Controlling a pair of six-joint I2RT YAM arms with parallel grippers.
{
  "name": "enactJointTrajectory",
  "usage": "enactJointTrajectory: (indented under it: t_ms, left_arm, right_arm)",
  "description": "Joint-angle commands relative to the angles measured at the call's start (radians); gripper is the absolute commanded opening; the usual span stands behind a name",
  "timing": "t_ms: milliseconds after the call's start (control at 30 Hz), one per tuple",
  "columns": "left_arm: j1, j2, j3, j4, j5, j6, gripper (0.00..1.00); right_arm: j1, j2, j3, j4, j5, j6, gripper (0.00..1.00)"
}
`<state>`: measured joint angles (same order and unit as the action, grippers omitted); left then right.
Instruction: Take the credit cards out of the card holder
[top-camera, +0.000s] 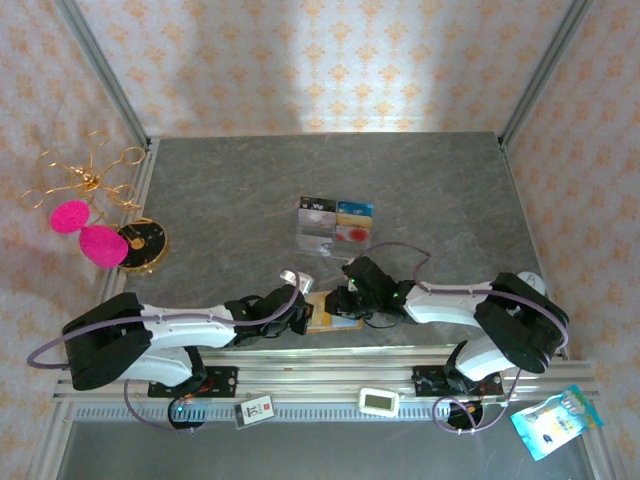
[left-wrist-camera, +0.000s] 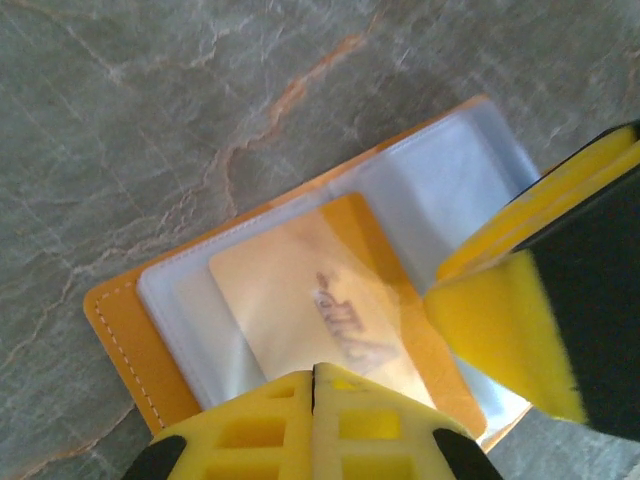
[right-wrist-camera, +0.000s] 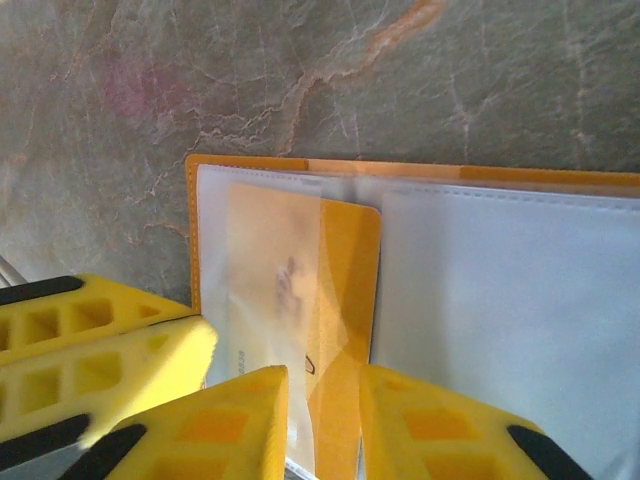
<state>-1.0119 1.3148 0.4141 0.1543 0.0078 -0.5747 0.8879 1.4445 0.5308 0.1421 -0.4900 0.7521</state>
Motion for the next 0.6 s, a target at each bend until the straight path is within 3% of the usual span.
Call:
enactJointTrajectory:
  t_ms: [0, 567]
  left_arm:
    - [0.008, 0.034, 0.019, -0.017, -0.024, -0.005, 0.00]
    - [0.012, 0.093, -0.080, -0.002, 0.020, -0.081, 0.00]
  right_arm:
    - [0.005, -0.025, -0.011, -0.014, 0.025, 0.003, 0.25]
    - [0.005, -0.008, -0.033, -0.042, 0.078, 0.011, 0.24]
